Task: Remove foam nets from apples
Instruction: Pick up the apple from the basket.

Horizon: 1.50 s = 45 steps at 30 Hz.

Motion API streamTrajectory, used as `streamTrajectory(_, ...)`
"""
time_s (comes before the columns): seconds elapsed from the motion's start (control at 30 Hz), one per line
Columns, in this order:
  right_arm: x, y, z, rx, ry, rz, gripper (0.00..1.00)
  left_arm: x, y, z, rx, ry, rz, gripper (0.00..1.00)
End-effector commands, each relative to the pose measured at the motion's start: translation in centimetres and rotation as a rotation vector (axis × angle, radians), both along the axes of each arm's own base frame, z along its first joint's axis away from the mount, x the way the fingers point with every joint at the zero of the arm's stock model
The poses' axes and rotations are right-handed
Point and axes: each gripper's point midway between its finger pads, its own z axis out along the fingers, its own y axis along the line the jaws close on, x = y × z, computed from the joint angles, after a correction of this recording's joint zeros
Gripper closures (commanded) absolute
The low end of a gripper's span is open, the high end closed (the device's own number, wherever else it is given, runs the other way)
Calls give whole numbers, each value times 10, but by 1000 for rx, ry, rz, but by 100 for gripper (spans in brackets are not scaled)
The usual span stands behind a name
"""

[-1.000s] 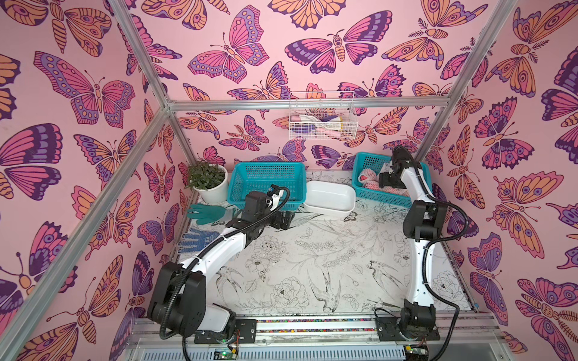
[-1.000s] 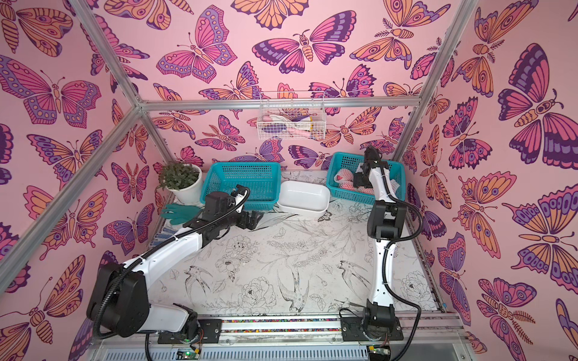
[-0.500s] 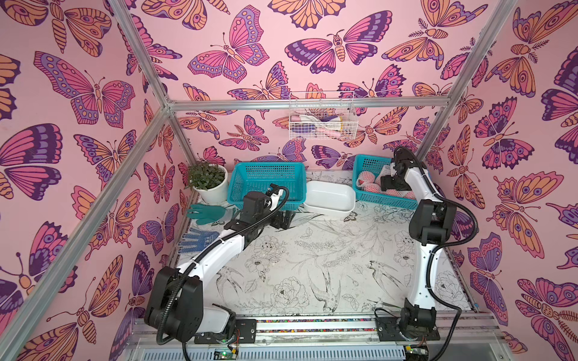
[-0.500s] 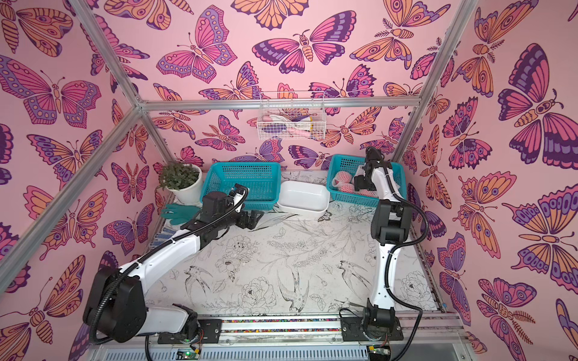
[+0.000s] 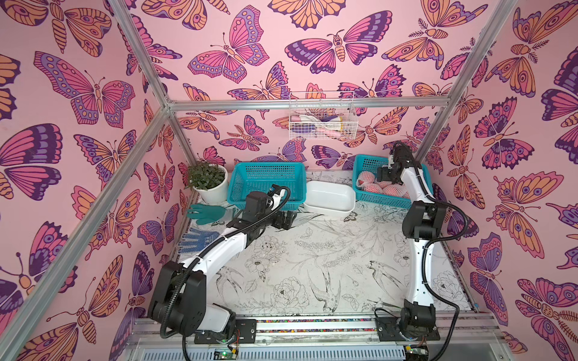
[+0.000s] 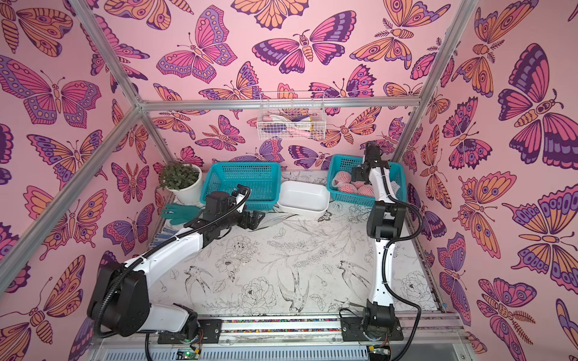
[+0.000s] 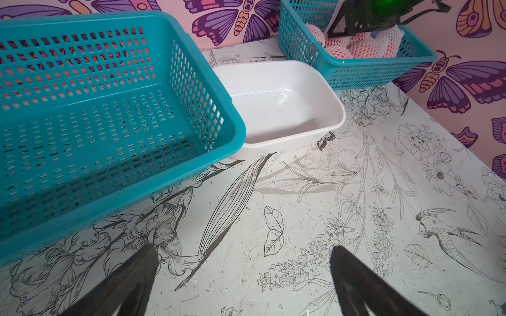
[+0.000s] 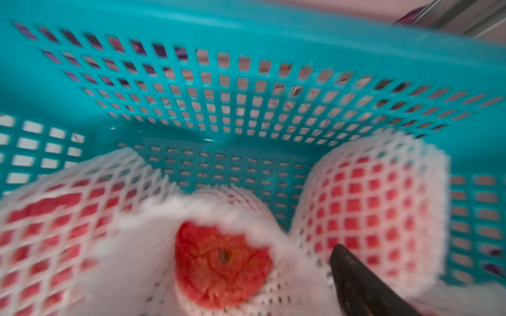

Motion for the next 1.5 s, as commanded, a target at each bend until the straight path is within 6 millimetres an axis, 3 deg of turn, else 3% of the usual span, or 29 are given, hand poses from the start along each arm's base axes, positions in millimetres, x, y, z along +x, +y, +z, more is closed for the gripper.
streamTrajectory(0.0, -5, 5, -12, 38, 35, -3, 5, 4, -8, 7, -18, -7, -17, 0)
streamTrajectory(0.2, -8, -4, -28, -1, 74, -37, 6, 6, -13, 4, -15, 4, -27, 0)
streamTrajectory(0.37, -8, -6, -29, -13, 80, -41, 9, 8, -13, 2, -9, 4, -27, 0)
streamTrajectory(0.73, -10, 6, -31, 24, 95, 0, 41, 7, -12, 1, -4, 4, -24, 0)
streamTrajectory(0.97, 1, 6, -2, 8, 5, -3, 49, 5, -9, 1, 0, 1, -15, 0)
streamTrajectory(1.2, 8, 3, 44, -14, -132, -17, 53, 4, -9, 3, -5, -10, -14, 0)
streamTrajectory(1.47, 10, 7, 65, 9, -195, -11, 55, 2, -8, 5, -9, -25, -12, 0)
